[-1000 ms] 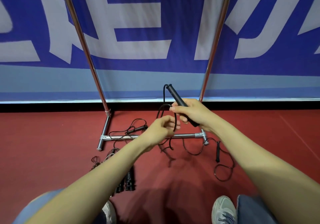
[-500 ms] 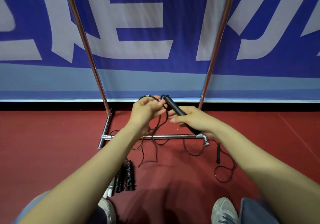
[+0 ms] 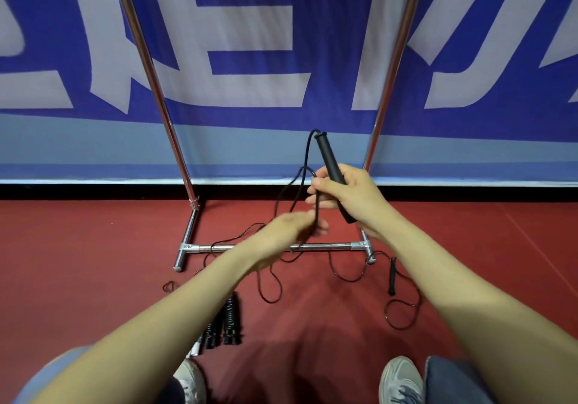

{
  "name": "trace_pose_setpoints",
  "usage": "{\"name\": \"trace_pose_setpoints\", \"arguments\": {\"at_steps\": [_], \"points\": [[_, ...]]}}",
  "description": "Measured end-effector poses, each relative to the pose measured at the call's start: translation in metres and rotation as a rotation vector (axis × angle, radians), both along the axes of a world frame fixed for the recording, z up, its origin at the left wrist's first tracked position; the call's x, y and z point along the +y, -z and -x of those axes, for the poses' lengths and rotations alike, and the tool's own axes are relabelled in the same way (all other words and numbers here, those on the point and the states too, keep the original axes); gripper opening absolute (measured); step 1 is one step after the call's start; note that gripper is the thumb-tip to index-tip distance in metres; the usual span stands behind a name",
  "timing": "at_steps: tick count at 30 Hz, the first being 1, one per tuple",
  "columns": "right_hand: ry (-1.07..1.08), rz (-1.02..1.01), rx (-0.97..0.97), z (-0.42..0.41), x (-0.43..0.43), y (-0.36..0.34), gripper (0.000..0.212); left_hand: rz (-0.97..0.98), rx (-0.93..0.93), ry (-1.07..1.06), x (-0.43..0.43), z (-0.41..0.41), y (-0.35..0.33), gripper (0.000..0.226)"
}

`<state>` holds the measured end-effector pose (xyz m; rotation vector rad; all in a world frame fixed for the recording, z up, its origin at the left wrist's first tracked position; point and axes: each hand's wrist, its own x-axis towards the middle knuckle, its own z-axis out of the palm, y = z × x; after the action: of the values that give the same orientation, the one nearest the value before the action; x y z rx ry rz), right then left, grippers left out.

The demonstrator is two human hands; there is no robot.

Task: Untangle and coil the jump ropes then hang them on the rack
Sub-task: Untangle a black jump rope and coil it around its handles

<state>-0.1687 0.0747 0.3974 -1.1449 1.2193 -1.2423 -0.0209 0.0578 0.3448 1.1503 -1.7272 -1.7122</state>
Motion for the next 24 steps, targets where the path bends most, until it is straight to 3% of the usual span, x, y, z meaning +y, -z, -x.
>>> {"name": "trace_pose_setpoints", "arguments": {"at_steps": [6,11,15,20,22,24], "points": [[0.086,-0.007,0.001,0.018,-0.003,0.001,0.010,0.094,-0.221,0.065,0.013,-0.007,0.027,0.008],[-0.009,-0.181,0.368,0.021,-0.009,0.023,0.025,-0.022,0.197,-0.234,0.002,-0.002,-0.008,0.013],[-0.253,-0.241,0.336,0.008,0.000,0.029,0.019,-0.095,0.497,-0.415,-0.008,-0.005,-0.037,0.009],[-0.268,-0.104,0.253,0.002,0.000,0.022,0.009,-0.187,0.716,-0.499,-0.016,-0.013,-0.048,0.014],[-0.225,-0.062,0.132,-0.002,0.000,0.018,0.007,-0.206,0.737,-0.523,-0.015,-0.009,-0.045,0.023],[-0.147,-0.041,0.026,-0.005,0.000,0.011,0.006,-0.211,0.568,-0.509,-0.010,-0.004,-0.037,0.032]]}}
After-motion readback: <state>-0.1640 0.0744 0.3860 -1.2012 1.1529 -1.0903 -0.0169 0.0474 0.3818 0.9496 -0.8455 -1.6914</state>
